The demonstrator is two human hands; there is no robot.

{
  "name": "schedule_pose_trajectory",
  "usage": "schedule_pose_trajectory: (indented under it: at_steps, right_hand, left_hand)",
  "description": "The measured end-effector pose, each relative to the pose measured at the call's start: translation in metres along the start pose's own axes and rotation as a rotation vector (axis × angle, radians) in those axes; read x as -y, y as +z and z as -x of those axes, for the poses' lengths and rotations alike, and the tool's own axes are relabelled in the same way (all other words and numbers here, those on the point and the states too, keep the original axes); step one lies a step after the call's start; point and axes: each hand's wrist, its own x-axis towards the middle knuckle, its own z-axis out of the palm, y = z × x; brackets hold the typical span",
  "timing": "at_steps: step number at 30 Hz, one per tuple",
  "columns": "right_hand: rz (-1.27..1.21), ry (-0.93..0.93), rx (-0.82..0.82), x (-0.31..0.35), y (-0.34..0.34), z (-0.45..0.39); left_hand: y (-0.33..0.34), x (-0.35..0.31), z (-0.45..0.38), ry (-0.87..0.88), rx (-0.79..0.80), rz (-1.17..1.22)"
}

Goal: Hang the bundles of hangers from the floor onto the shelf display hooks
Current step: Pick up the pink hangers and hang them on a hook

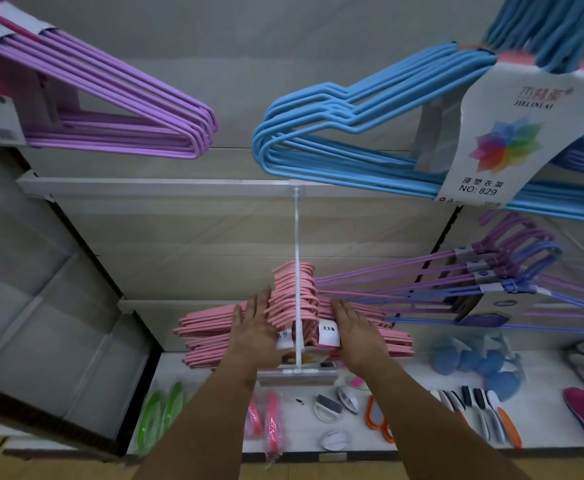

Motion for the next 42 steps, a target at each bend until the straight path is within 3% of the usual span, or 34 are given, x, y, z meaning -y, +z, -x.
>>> schedule_pose_trajectory:
  at_steps: [6, 12, 22, 34, 42]
  right_hand:
    - [0.021, -0.059, 0.039, -0.003, -0.004, 0.019]
    - [0.001, -0.089, 0.078, -0.001, -0.016, 0.045]
    - [-0.106, -0.005, 0.000, -0.008, -0.039, 0.100]
    - [-0.256, 0.308, -0.146, -0.021, -0.034, 0.211]
    - [-0.291, 0.557, -0.259, -0.036, -0.039, 0.306]
  left_hand:
    - [0.011, -0.015, 0.016, -0.138, -0.086, 0.101]
    - [0.008, -0.030, 0.041, -0.232, -0.071, 0.200]
    - [0.011, -0.048, 0.086, -0.229, -0.174, 0.242]
    - [0.003, -0.092, 0.143, 0.082, -0.084, 0.425]
    - [-0.031, -0.160, 0.173, 0.336, -0.026, 0.449]
